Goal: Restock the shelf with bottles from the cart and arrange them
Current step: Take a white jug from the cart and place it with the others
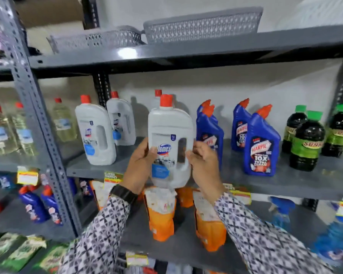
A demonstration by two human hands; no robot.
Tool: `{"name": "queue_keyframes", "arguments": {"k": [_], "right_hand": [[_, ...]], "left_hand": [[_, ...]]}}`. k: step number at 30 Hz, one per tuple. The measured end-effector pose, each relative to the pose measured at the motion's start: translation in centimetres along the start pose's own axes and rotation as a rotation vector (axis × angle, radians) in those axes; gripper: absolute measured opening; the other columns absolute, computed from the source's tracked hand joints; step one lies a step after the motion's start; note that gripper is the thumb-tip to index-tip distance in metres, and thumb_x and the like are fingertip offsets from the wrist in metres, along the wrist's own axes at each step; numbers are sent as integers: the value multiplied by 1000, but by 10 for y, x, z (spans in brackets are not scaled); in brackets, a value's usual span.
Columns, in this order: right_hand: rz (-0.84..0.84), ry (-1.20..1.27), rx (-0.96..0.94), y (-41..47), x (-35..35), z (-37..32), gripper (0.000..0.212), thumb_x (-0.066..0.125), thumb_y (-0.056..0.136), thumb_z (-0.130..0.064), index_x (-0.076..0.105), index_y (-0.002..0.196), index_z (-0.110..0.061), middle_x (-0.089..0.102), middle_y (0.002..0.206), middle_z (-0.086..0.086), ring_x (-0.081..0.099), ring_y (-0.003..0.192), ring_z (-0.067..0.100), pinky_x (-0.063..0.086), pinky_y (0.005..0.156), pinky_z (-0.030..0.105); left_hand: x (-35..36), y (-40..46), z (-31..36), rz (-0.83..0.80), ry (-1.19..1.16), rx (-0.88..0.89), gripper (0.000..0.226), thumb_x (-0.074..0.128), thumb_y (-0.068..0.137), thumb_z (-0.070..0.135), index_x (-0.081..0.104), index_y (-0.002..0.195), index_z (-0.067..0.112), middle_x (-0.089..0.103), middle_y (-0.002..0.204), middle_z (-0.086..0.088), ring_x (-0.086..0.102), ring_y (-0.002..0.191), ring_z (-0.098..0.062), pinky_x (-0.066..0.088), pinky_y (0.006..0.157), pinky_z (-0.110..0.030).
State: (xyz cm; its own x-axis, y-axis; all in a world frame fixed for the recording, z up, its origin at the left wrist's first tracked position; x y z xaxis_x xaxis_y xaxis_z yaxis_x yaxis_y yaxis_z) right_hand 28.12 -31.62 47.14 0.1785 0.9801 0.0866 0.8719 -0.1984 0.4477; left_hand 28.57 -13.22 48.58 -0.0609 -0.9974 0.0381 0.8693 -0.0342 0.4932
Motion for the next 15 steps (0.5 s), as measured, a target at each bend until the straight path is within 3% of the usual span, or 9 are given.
{"name": "queue_keyframes", "arguments": {"k": [3,7,11,15], "right_hand": [[18,-20,-40,38,31,8,29,64,100,-7,65,104,-36,76,114,-1,74,109,17,59,101,52],[38,-98,-44,63,47,29,25,65,99,-6,67,121,-19,76,119,3,73,114,19,57,104,50],[-90,-159,-19,59,48,51,54,80,88,-6,60,125,-40,77,118,-15,74,109,2,62,89,26],[-128,-291,10,59,54,73,70,80,85,4,51,138,-31,75,119,-18,72,113,-3,61,95,26]], "left_hand": [[-23,51,-12,-47,-13,-23,35,41,107,9,56,137,19,68,135,-5,65,120,-17,50,109,-46],[-45,83,-35,-141,-46,-65,36,42,107,10,59,131,31,72,128,6,67,119,-13,57,96,-31],[-76,93,-61,-289,26,-111,53,60,100,10,47,148,28,65,141,6,65,125,-5,56,92,-20],[-83,95,-79,-459,166,-156,57,71,92,7,51,144,19,68,138,5,65,126,-11,54,94,-17]]}}
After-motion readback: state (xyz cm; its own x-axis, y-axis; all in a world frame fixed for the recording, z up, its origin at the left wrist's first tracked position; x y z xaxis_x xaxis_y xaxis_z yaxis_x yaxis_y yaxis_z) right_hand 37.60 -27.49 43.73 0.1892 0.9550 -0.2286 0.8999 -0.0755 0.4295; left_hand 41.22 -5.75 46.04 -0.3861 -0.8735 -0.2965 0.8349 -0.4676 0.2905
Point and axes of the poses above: each hand's wrist, its own y-axis towards the middle knuckle, its own x-axis out of the palm, z = x × y, the point moved 4 cm from there along y, towards the middle knuckle
